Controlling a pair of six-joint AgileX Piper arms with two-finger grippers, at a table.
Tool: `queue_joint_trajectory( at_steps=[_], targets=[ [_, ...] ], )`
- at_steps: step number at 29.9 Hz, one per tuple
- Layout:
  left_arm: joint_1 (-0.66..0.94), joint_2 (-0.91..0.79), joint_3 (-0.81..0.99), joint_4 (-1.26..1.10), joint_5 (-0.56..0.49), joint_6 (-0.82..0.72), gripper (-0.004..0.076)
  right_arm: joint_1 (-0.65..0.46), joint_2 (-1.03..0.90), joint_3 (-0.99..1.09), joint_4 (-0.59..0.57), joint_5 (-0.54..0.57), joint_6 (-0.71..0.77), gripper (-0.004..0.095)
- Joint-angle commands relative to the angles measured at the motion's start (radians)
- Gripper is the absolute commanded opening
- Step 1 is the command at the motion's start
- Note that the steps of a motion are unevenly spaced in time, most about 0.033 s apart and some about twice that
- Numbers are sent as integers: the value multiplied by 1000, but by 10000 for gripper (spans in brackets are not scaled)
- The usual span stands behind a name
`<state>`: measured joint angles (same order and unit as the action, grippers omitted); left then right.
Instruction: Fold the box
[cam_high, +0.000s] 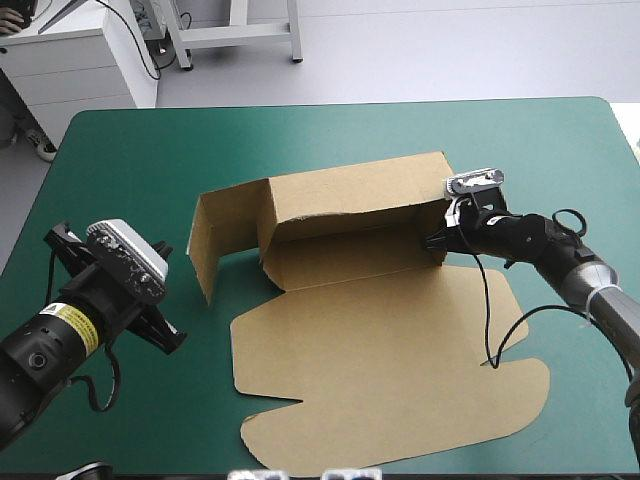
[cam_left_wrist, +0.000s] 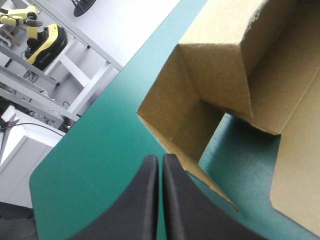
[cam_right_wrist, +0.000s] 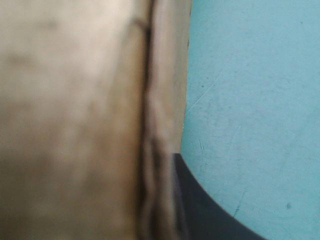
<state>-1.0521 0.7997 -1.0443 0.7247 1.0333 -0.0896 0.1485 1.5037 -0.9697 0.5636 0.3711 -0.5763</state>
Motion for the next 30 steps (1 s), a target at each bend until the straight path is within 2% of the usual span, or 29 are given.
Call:
queue_joint_trajectory(
  at_steps=[1, 6, 9, 13, 15, 21, 25, 30],
  targets=[
    [41, 12, 3, -19, -126, -8, 15, 1, -17, -10, 14, 101, 17, -18],
    [104, 99, 65, -60, -167, -8, 15, 1, -17, -10, -1, 101, 17, -17],
    [203, 143, 78, -133, -256, -5, 15, 1, -17, -10, -9, 101, 17, -18],
    [411, 153, 78, -351, -402, 106, 15, 1, -17, -10, -12, 101, 17, -18],
    [529, 151, 78, -499, -431, 213, 15, 1, -17, -10, -21, 101, 17, -18],
    [926, 151, 78, -1072, -384, 676, 15, 1, -17, -17, -27, 103, 17, -18],
    [1153, 149, 78, -1321, -405, 771, 15, 1, -17, -39, -27, 128, 31, -18],
    [1367, 151, 78, -1454, -409, 778, 15, 0, -17, -108, -92, 183, 100, -17]
  ],
)
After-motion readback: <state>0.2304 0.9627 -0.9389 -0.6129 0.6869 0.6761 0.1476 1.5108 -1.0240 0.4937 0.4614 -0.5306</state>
